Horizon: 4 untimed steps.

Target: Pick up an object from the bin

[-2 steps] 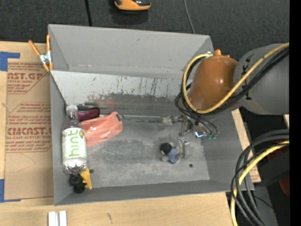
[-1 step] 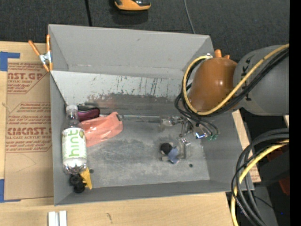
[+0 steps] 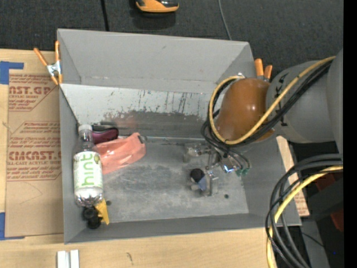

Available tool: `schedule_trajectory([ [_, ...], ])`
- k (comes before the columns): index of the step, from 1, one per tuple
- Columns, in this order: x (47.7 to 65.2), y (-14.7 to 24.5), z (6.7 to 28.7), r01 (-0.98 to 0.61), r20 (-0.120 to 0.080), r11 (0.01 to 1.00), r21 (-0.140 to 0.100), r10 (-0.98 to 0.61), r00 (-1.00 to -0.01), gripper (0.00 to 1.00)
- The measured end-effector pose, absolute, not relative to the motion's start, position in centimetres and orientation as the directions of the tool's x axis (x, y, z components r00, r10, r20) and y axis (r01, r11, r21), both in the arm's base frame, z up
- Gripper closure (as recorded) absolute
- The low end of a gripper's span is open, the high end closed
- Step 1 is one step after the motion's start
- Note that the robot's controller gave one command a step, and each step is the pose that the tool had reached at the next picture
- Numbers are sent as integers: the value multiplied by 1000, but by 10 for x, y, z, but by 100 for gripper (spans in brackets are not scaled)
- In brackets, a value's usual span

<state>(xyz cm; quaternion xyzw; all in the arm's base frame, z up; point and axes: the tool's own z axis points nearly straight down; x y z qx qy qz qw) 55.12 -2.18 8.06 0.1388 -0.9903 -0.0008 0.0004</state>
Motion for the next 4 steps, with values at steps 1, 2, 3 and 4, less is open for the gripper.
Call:
schedule_trajectory([
  [1, 508, -70, 74, -165, 0, 986, 1, -165, -986, 100],
  [2, 508, -70, 74, -165, 0, 986, 1, -165, -986, 0],
  [3, 508, -70, 74, -165, 0, 986, 1, -165, -986, 0],
  [4, 509, -59, 74, -81, 0, 997, 0, -81, -997, 0],
])
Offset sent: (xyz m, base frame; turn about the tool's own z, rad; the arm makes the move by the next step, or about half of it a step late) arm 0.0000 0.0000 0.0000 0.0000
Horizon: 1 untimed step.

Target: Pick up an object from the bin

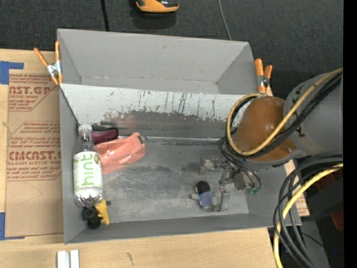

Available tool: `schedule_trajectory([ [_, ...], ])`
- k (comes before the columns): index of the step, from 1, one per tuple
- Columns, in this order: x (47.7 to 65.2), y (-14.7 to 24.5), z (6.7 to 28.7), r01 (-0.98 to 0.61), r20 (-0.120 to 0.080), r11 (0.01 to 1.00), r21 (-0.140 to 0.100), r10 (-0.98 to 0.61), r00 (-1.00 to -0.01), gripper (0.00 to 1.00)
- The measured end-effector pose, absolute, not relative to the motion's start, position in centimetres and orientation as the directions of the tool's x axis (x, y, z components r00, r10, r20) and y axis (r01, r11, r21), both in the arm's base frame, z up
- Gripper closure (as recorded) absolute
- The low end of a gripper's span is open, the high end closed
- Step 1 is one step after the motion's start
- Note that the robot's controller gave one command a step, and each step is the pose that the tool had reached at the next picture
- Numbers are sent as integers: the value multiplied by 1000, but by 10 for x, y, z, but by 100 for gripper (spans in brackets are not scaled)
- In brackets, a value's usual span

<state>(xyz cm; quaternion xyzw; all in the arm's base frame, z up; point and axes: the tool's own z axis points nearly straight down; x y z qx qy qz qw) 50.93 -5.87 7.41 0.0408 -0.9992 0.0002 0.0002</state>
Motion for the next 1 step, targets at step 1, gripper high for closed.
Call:
schedule_trajectory([
  [1, 513, -30, 70, 266, -2, 964, 1, 266, -964, 100],
])
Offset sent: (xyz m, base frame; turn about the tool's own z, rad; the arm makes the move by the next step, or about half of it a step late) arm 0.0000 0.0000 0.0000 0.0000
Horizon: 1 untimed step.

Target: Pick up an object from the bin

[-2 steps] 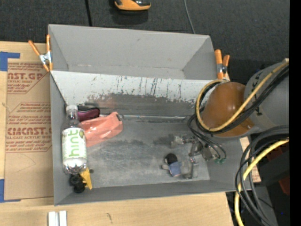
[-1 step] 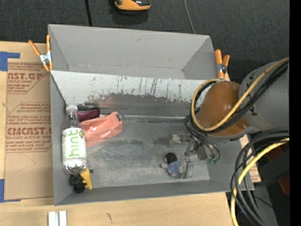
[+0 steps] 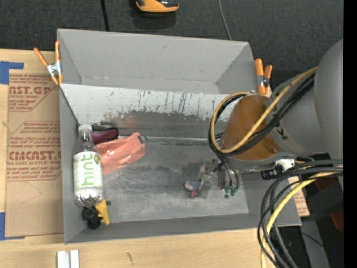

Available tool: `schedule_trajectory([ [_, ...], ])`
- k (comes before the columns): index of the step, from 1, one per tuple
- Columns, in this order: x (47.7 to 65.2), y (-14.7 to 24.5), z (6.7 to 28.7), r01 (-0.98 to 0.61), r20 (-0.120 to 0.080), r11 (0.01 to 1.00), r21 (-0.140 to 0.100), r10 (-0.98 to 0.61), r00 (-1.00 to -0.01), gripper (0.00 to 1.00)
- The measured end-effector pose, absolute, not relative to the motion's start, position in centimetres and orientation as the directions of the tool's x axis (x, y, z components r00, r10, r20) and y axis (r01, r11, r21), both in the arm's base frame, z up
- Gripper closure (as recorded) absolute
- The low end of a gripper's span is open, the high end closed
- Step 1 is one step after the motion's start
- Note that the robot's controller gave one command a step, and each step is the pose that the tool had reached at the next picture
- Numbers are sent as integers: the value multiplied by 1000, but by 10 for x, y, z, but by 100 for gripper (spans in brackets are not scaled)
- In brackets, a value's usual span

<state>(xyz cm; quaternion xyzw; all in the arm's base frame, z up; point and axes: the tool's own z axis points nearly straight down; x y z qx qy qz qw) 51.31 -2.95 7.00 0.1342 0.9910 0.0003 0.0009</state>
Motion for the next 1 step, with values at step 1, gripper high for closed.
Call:
schedule_trajectory([
  [1, 513, -30, 70, 266, -2, 964, 1, 266, -964, 100],
])
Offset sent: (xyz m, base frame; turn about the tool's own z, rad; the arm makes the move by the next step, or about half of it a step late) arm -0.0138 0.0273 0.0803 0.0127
